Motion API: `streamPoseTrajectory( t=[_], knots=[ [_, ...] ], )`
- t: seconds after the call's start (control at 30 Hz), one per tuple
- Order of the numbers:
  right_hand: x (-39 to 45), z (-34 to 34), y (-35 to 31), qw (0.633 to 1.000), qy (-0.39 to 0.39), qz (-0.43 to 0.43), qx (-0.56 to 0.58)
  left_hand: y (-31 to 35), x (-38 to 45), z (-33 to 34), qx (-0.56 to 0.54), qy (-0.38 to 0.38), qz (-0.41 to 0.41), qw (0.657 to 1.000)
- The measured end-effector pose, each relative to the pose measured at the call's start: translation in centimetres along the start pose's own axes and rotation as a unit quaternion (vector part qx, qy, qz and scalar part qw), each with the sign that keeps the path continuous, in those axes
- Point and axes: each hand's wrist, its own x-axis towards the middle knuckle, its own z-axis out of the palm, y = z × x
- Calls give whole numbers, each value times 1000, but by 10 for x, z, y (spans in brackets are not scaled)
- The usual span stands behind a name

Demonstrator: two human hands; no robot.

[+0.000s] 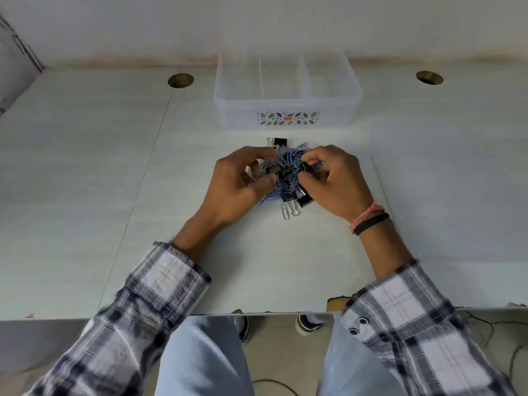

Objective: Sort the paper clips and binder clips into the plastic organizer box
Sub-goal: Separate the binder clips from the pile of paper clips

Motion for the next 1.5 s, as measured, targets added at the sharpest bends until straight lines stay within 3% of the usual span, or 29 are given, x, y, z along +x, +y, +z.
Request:
streamPoseTrajectory(
  t=[0.17, 0.43, 0.6, 0.73, 0.83, 1.07, 1.2, 1.3, 1.37, 1.5],
  knots=[
    [-2, 1, -4, 1000, -14, 15, -14, -2, 0, 5, 102, -29, 28, 994],
    [3, 2, -7, 999, 17, 41, -14, -8, 4, 3, 88, -18, 44, 995],
    [1, -8, -9, 994, 101, 41, 18, -3, 5, -1, 33, -5, 30, 999],
    [0, -11, -6, 999, 19, 46, -4, 0, 7, -7, -89, 25, -17, 996],
    [-3, -8, -3, 999, -33, 27, -24, 4, 9, -11, -212, 50, -58, 974],
    [0, -10, -7, 1000, 3, 21, -14, 0, 14, -17, -325, 79, -102, 937],
    [-2, -11, -8, 999, -23, 15, -25, 4, 11, -6, -235, 62, -125, 962],
    [-2, -9, -9, 999, -19, 0, -37, 5, 9, 8, -5, 12, -43, 999],
    [-2, -10, -9, 1000, 3, 0, -29, 3, 7, 18, 149, -33, 31, 988],
    [0, -13, -10, 998, 60, 17, 8, -2, 10, 25, 167, -17, 70, 983]
  ],
)
